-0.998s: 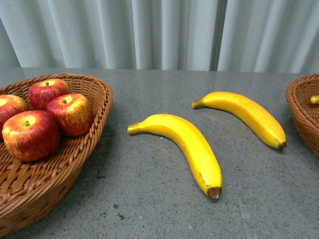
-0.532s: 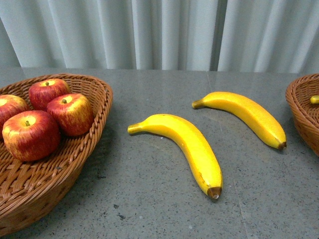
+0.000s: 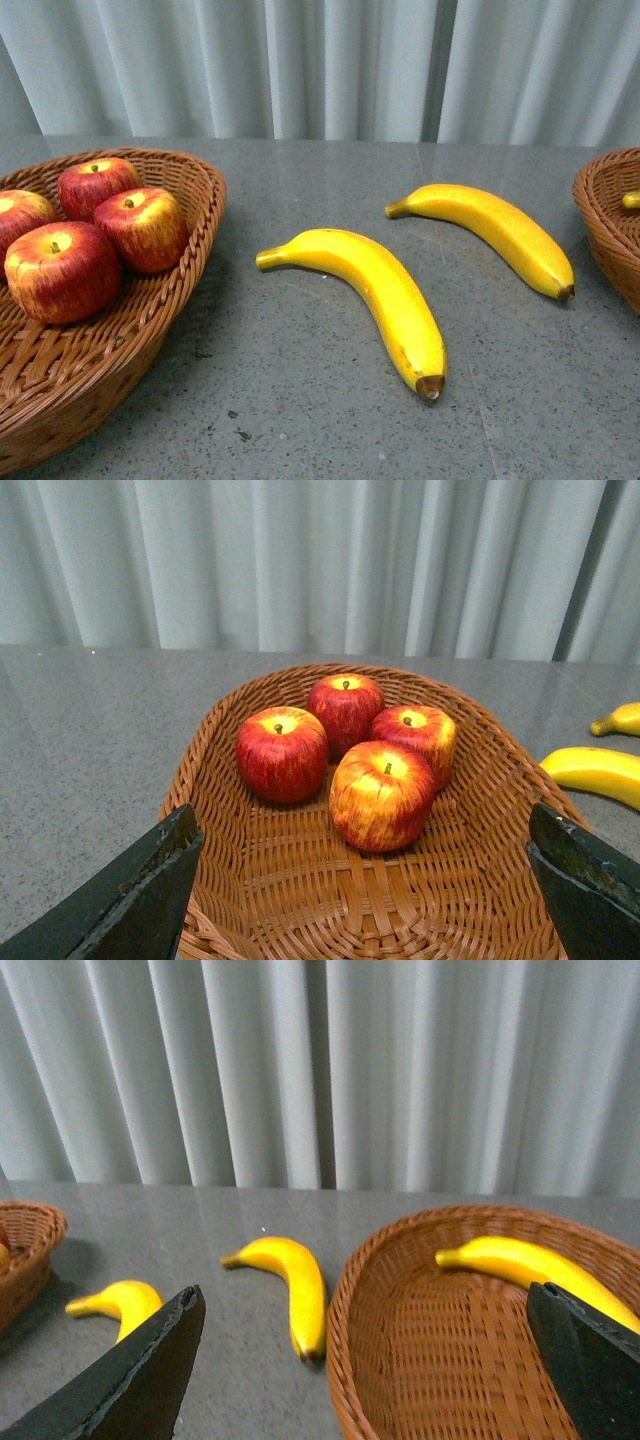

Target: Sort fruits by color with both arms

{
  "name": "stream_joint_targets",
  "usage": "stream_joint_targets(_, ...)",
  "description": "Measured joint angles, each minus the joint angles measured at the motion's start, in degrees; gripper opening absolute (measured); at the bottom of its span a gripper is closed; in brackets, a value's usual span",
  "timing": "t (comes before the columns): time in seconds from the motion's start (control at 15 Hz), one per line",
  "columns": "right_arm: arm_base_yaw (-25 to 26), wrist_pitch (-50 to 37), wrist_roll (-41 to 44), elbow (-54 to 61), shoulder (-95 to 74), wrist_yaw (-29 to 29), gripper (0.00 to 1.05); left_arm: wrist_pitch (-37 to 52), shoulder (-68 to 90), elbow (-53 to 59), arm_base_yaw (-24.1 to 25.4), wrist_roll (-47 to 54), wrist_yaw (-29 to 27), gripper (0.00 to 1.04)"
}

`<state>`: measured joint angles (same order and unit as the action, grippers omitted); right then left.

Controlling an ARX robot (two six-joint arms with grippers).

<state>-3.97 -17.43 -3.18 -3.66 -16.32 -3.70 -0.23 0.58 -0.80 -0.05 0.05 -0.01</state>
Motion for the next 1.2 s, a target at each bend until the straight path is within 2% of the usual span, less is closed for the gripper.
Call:
stream_joint_targets(0.13, -4.44, -13.97, 0.48, -7.65, -16.65, 0.37, 0.98, 0.0, 0.0, 0.0, 0.0, 0.0, -0.02, 0.98)
stream_joint_targets(0.2, -6.71, -18.64, 1.11, -12.66, -24.96, 0.46, 0.98, 0.0, 0.0, 0.0, 0.0, 0.0, 0.0, 0.98)
stream_joint_targets(0.27, -9.29, -19.58, 1.53, -18.93, -33.99, 0.66, 0.98, 0.0, 0.0, 0.0, 0.0, 0.02, 0.0, 0.98)
stream_joint_targets(0.53, -25.68, -13.0, 4.76, -43.74, -60.35, 2.27, 0.98, -0.02, 0.0, 0.0, 0.0, 0.0, 0.0, 0.98)
stream_joint_targets(0.67, -30.29, -6.29, 6.86, -49.37, -68.19, 2.49, 0.98, 0.0, 0.0, 0.0, 0.0, 0.0, 0.0, 0.98)
stream_joint_targets(0.86, -30.47, 3.61, 8.15, -59.67, -78.6, 3.56, 0.98, -0.02, 0.0, 0.0, 0.0, 0.0, 0.0, 0.98)
stream_joint_targets(1.2, -23.96, 14.03, 8.72, -64.57, -86.88, 4.15, 0.98, 0.0, 0.0, 0.0, 0.0, 0.02, 0.0, 0.98)
